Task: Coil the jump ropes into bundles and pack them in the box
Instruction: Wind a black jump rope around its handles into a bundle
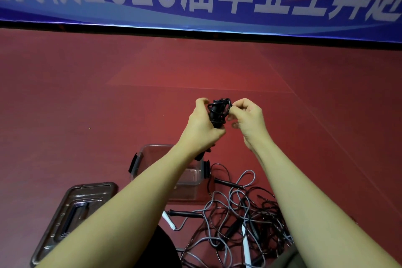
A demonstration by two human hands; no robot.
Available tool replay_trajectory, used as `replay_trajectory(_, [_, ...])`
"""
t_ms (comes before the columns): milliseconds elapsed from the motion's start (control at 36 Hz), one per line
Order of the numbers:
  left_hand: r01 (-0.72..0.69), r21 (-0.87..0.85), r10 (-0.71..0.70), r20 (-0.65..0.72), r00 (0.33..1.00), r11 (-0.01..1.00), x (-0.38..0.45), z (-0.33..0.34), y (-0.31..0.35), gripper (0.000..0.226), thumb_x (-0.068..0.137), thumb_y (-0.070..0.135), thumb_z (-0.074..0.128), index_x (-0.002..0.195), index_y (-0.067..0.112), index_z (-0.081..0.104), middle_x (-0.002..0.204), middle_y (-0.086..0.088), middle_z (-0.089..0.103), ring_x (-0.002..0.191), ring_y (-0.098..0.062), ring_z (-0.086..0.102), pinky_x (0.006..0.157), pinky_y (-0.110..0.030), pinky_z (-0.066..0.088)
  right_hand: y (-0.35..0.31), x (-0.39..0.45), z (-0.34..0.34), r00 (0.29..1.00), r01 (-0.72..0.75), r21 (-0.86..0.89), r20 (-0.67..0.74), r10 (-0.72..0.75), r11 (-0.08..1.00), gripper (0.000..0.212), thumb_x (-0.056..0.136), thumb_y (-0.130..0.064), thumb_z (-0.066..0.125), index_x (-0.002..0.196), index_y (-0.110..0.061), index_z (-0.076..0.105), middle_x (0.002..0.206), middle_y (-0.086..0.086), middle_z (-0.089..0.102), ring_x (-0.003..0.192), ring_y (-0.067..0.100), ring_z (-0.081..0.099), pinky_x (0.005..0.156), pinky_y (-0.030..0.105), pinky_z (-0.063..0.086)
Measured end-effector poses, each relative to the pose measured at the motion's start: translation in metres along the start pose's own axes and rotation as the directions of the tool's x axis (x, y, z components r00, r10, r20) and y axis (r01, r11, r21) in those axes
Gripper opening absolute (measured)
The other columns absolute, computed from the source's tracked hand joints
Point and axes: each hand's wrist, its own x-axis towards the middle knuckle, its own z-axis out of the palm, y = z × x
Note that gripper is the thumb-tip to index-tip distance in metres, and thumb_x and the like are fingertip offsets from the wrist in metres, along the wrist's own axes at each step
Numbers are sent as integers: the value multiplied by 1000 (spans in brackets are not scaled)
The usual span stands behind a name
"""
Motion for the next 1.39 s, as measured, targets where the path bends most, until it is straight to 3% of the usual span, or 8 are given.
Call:
replay_trajectory(139, [147,-64,-150,-51,987,987,1,2,-1,42,70,30,71,101,20,44,79,1,68,60,-17,68,60,-42,58,-1,2,5,999,-44,67,-24,46,997,19,74,-9,55,62,-19,44,66,3,50,63,16,51,56,24,35])
replay_trajectory(472, [101,425,-48,-134,990,900,5,5,3,62,74,30,69,120,19,29,98,-3,63,85,-33,60,68,-36,47,2,0,4,998,57,-159,25,-54,986,29,83,1,51,67,-17,35,68,9,42,66,18,41,59,30,32])
replay_trajectory(639, [220,289,-194,-118,974,932,7,0,1,47,70,23,69,101,18,34,87,-1,62,74,-29,58,60,-32,42,-1,-4,6,981,180,-291,117,-152,940,23,83,2,48,70,-12,36,65,6,36,58,14,31,48,20,25])
replay_trajectory(806, [303,159,-296,-68,953,939,12,-1,-4,46,66,27,71,97,18,38,85,-1,61,71,-25,62,57,-32,48,-1,-10,6,904,423,-555,212,-371,716,20,84,2,45,76,-12,33,67,-4,32,63,18,29,53,25,26])
replay_trajectory(889, [266,83,-267,2,964,960,13,-2,-7,45,64,25,72,95,17,40,85,-1,63,70,-25,65,63,-38,56,-2,-12,4,832,521,-611,207,-516,596,14,85,2,45,82,-9,37,81,5,40,71,25,37,59,37,34])
replay_trajectory(972, [245,-1,-244,83,966,969,12,-5,-6,45,66,20,72,99,14,42,89,-4,64,68,-24,65,55,-32,54,-2,-10,2,806,546,-551,142,-574,631,4,89,1,43,92,0,46,93,13,53,77,34,52,66,49,47])
replay_trajectory(1139, [237,-115,-203,245,948,965,7,-7,1,51,73,12,72,107,12,35,83,-6,60,54,-19,59,46,-25,49,-10,-10,0,839,500,-411,13,-544,762,7,94,-6,49,100,-7,53,78,8,67,72,24,63,66,34,45])
replay_trajectory(1389, [-185,391,170,72,983,902,-1,-6,5,89,68,22,65,140,43,17,93,8,58,77,-23,56,61,-29,40,-7,2,-2,864,378,-422,-159,-478,824,28,95,-28,51,75,-11,59,55,4,58,58,30,59,62,37,47])
